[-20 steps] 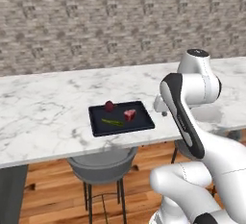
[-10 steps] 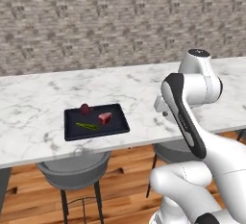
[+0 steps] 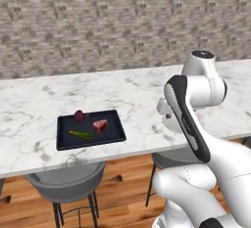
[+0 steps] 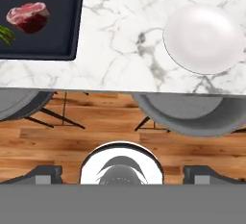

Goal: Create a steak meal by picking up the steak and asparagus from the tray and placing them on the plate. Leave the beet on the tray.

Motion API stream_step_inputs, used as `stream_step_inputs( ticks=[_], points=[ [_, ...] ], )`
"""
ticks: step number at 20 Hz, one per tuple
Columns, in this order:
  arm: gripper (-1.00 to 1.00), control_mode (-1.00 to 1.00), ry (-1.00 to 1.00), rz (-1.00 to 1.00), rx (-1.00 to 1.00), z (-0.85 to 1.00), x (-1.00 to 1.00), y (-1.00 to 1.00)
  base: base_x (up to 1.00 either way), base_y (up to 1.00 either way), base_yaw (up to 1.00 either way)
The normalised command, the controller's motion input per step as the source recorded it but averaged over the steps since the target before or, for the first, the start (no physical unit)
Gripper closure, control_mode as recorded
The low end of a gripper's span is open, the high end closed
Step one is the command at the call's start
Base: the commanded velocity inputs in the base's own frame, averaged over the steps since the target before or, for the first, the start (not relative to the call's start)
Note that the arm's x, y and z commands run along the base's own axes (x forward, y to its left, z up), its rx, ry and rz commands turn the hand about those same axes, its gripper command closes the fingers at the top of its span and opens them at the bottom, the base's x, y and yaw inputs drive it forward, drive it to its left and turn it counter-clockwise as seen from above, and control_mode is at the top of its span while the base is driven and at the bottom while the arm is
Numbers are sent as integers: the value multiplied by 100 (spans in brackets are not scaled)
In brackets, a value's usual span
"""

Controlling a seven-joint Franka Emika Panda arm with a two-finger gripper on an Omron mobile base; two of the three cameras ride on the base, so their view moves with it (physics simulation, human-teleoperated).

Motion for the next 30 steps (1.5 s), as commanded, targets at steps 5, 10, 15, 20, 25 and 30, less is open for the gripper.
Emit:
stream_step_inputs(
  ticks=[5, 10, 15, 20, 25, 30],
  points=[
    [-100, 100, 0, 0, 0, 0, 0, 0, 49, -21, 0],
    [-100, -100, 0, 0, 0, -6, 9, -3, 12, -4, 0],
    [-100, -100, 0, 0, 0, -11, 11, -2, 0, 0, 0],
    [-100, -100, 0, 0, 0, -18, 23, 0, 0, 0, 0],
    [-100, -100, 0, 1, -1, -30, 27, 42, 0, 0, 0],
    [-100, -100, 0, 2, -8, -27, 11, 89, 0, 0, 0]
  ],
)
